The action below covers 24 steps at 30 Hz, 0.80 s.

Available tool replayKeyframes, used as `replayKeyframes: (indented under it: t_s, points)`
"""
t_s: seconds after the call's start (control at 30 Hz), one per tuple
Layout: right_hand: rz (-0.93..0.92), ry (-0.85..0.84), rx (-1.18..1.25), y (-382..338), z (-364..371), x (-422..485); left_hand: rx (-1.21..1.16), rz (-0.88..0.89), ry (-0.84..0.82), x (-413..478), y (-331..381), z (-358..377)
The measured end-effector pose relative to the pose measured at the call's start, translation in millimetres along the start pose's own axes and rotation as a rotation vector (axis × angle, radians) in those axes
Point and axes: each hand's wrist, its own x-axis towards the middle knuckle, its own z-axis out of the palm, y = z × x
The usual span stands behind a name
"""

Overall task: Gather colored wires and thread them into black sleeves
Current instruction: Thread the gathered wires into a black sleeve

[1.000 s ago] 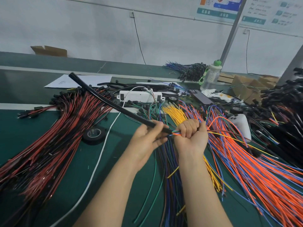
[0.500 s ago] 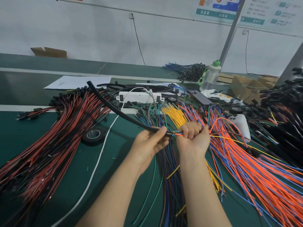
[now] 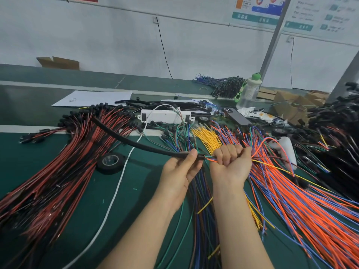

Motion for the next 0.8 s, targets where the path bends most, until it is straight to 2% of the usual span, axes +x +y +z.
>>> replayKeyframes:
  t_s: [0.17, 0.37, 0.6, 0.8]
  points:
    - [-0.044, 0.011, -0.058, -3.0, 1.4, 0.4, 0.213, 0.093, -0.015, -1.4, -0.4, 0.1]
    - [-0.049, 0.035, -0.021, -5.6, -0.4, 1.5, 0.29, 0.075, -0.042, -4.3, -0.1, 0.8]
    - [-0.079, 0.05, -0.066, -2.0, -0.5, 0.8, 0.126, 0.024, 0.033, -4.4, -4.6, 3.7]
    - [-0.081, 0.023, -0.101, 0.7, 0.4, 0.2, 0.063, 0.055, 0.06, -2.8, -4.9, 6.2]
